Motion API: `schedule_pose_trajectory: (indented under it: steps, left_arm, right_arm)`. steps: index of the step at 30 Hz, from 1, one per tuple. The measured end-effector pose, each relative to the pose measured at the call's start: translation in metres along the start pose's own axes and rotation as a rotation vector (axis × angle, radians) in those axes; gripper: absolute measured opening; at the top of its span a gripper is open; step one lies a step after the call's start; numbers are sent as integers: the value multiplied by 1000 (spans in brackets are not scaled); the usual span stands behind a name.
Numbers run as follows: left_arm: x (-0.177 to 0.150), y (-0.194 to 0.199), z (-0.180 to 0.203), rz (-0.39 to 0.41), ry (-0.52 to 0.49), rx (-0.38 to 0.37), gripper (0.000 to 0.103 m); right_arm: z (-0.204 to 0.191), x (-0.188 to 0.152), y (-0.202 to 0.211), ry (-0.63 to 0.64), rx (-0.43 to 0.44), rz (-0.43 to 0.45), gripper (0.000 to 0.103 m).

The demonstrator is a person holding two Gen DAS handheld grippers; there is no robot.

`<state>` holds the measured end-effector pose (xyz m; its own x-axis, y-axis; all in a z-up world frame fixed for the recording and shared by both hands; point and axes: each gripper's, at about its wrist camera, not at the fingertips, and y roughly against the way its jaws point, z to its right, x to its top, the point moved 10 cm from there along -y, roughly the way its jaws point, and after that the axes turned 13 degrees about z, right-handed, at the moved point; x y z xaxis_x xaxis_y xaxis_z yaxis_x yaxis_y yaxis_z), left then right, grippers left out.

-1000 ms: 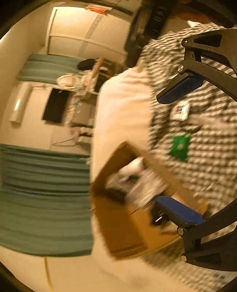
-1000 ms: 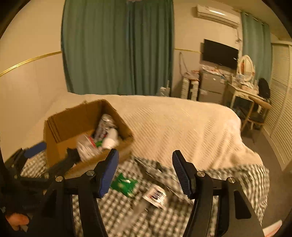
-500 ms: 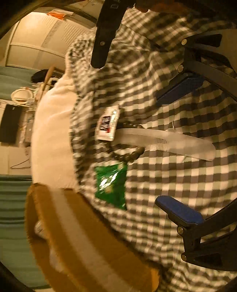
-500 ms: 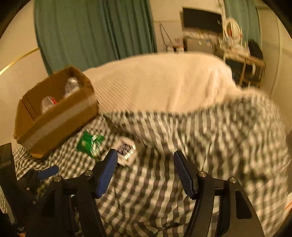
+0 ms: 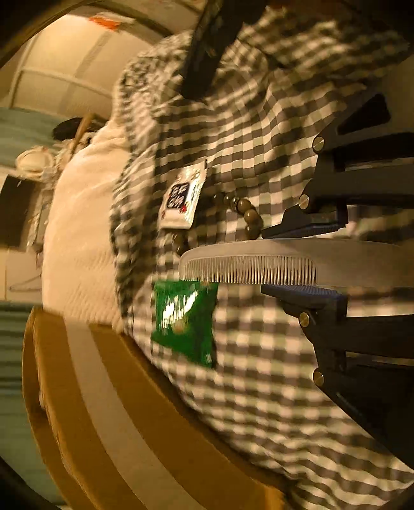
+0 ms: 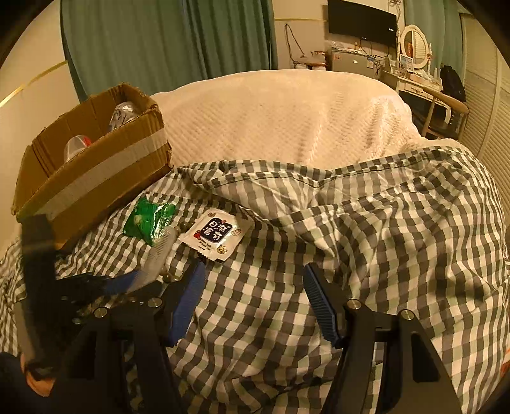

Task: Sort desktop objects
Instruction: 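Grasp the white comb with the left tool while the right tool grasps the white sachet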

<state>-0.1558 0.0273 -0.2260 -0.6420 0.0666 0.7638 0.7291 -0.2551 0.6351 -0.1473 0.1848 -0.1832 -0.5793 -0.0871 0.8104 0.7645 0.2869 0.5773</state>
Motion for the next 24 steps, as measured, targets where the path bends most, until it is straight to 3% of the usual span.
schedule_pose_trajectory:
  steps: [9,12,16,22,24]
  left_arm:
    - [18,3,-55,39,152,106,26]
    - [21,0,-72,50,191,142,26]
    - [22,-3,-78,60,204,147,26]
    - [19,-7,-71,46,175,136,26]
    - [20,-6,-69,50,171,129,26]
  right_arm:
    - [-33,2,-48,41,53,-68,63]
    - [-37,3,-74,43,26,-91,65]
    - [-40,0,-104,43,-3,-118,66]
    - [-34,-15,-116,28,-8,-138,66]
    - [-32,-16,-114,38,-24,-140,59]
